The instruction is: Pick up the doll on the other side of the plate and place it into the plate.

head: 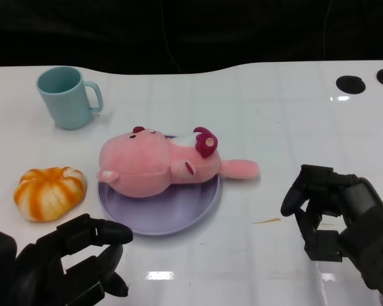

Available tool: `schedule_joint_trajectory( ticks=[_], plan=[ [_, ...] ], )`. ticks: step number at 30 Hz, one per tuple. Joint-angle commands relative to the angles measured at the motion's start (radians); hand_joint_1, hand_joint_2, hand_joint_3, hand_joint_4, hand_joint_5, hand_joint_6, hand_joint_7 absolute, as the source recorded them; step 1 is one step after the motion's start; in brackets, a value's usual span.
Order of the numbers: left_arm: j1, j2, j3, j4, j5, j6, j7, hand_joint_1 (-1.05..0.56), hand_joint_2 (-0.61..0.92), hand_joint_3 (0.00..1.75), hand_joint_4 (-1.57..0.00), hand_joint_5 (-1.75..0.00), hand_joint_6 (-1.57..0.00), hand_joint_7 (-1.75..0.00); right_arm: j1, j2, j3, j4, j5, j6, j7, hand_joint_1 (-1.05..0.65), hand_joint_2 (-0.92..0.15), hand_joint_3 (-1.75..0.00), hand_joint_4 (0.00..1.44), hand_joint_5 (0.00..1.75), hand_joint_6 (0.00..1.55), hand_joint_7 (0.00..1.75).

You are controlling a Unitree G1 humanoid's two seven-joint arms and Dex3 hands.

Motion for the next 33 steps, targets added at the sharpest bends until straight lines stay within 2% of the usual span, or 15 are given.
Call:
schedule_joint_trajectory(
  ticks=[1,15,25,33],
  plan=[
    [-0.003,0.009,0.007,-0.003,0.000,0.006,0.004,-0.24,0.92,0.52,-0.56,-1.63,-0.57,-1.21,0.029,0.011,-0.014,-0.014,0.026,-0.004,-0.006,0.06,-0.44,-1.33,0.85,1.75,0.76,1.57],
    [0.011,0.008,0.001,-0.033,0.005,0.020,0.016,-0.25,0.92,0.51,-0.56,-1.63,-0.57,-1.20,0.079,0.014,-0.001,0.079,-0.007,-0.205,-0.061,0.01,-0.36,-1.39,0.84,1.75,0.76,1.53],
    [0.021,0.003,-0.007,-0.042,0.010,0.013,0.015,-0.24,0.92,0.51,-0.57,-1.64,-0.58,-1.21,0.118,0.007,0.003,0.083,-0.023,-0.288,-0.062,0.01,-0.34,-1.40,0.83,1.75,0.78,1.43],
    [0.027,0.004,0.000,-0.053,0.000,0.027,0.014,-0.24,0.92,0.51,-0.56,-1.63,-0.58,-1.21,0.141,0.003,0.005,0.084,-0.025,-0.309,-0.056,0.03,-0.36,-1.34,0.84,1.74,0.80,1.41]
  ],
)
